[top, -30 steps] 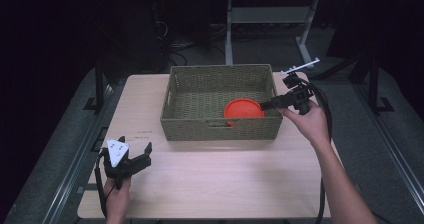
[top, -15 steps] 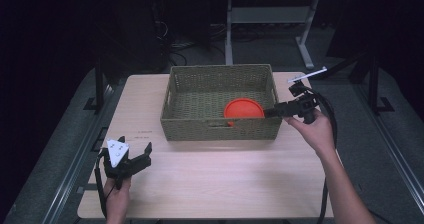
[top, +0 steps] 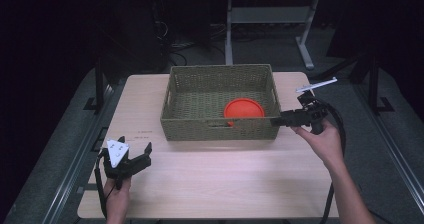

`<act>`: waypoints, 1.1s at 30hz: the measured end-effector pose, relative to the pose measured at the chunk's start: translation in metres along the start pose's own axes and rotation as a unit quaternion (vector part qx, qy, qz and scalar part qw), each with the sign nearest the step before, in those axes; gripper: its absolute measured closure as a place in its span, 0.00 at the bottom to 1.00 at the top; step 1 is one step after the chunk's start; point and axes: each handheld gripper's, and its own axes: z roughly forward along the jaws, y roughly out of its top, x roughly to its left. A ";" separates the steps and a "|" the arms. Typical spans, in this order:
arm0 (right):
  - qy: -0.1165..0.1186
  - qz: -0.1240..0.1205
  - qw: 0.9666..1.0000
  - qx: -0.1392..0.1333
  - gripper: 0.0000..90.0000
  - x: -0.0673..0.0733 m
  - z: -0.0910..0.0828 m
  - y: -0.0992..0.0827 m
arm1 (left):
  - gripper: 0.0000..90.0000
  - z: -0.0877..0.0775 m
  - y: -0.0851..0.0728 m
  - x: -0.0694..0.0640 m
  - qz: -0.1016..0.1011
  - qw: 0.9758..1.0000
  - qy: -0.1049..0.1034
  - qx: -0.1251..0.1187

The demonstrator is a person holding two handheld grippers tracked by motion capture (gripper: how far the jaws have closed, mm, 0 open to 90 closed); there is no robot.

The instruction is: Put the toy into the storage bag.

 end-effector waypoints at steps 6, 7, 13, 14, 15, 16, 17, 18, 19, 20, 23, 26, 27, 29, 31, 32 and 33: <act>0.003 0.002 1.000 0.009 0.36 -0.002 0.002 -0.014 | 0.14 -0.001 0.000 0.001 0.008 1.000 0.001 0.003; 0.002 0.003 1.000 0.009 0.35 -0.003 0.002 -0.017 | 0.14 0.000 0.000 0.000 0.004 1.000 0.001 0.001; 0.006 0.013 1.000 0.005 0.34 -0.011 -0.001 -0.034 | 0.14 0.000 0.000 0.000 0.007 1.000 0.000 0.002; 0.006 0.013 1.000 0.003 0.34 -0.012 -0.002 -0.036 | 0.14 0.000 0.000 0.000 0.007 1.000 0.000 0.002; 0.006 0.013 1.000 0.003 0.34 -0.012 -0.002 -0.036 | 0.14 0.000 0.000 -0.001 0.008 1.000 0.000 0.002; 0.006 0.013 1.000 0.002 0.34 -0.013 -0.002 -0.038 | 0.14 0.000 0.000 -0.001 0.008 1.000 0.000 0.003; 0.005 0.014 1.000 0.002 0.34 -0.014 -0.002 -0.041 | 0.14 0.000 0.000 -0.001 0.008 1.000 0.000 0.004; 0.005 0.016 1.000 0.002 0.34 -0.015 -0.002 -0.043 | 0.14 0.000 0.000 -0.001 0.007 1.000 0.000 0.003; 0.007 0.016 1.000 0.002 0.34 -0.016 -0.002 -0.045 | 0.14 0.000 0.000 -0.001 0.007 1.000 0.000 0.003; 0.005 0.018 1.000 0.001 0.34 -0.017 -0.002 -0.047 | 0.14 0.000 0.000 -0.001 0.007 1.000 0.000 0.003; 0.007 0.024 1.000 0.003 0.33 -0.020 -0.002 -0.053 | 0.14 0.000 0.000 0.000 0.007 1.000 0.000 0.002; 0.007 0.025 1.000 0.004 0.33 -0.022 -0.002 -0.061 | 0.14 -0.001 0.000 0.000 0.008 1.000 0.001 0.003; 0.007 0.025 1.000 0.004 0.33 -0.022 -0.002 -0.061 | 0.14 -0.001 0.000 0.000 0.007 1.000 0.001 0.003; 0.008 0.027 1.000 0.006 0.33 -0.022 -0.001 -0.064 | 0.14 0.000 0.000 0.000 0.007 1.000 0.000 0.002; 0.008 0.026 1.000 0.009 0.32 -0.023 -0.001 -0.069 | 0.14 -0.001 0.000 -0.001 0.008 1.000 0.001 0.003; 0.008 0.026 1.000 0.009 0.32 -0.023 -0.001 -0.069 | 0.14 -0.001 0.000 -0.001 0.008 1.000 0.000 0.003; 0.008 0.027 1.000 0.007 0.32 -0.023 -0.001 -0.071 | 0.14 -0.001 0.000 -0.001 0.008 1.000 0.000 0.004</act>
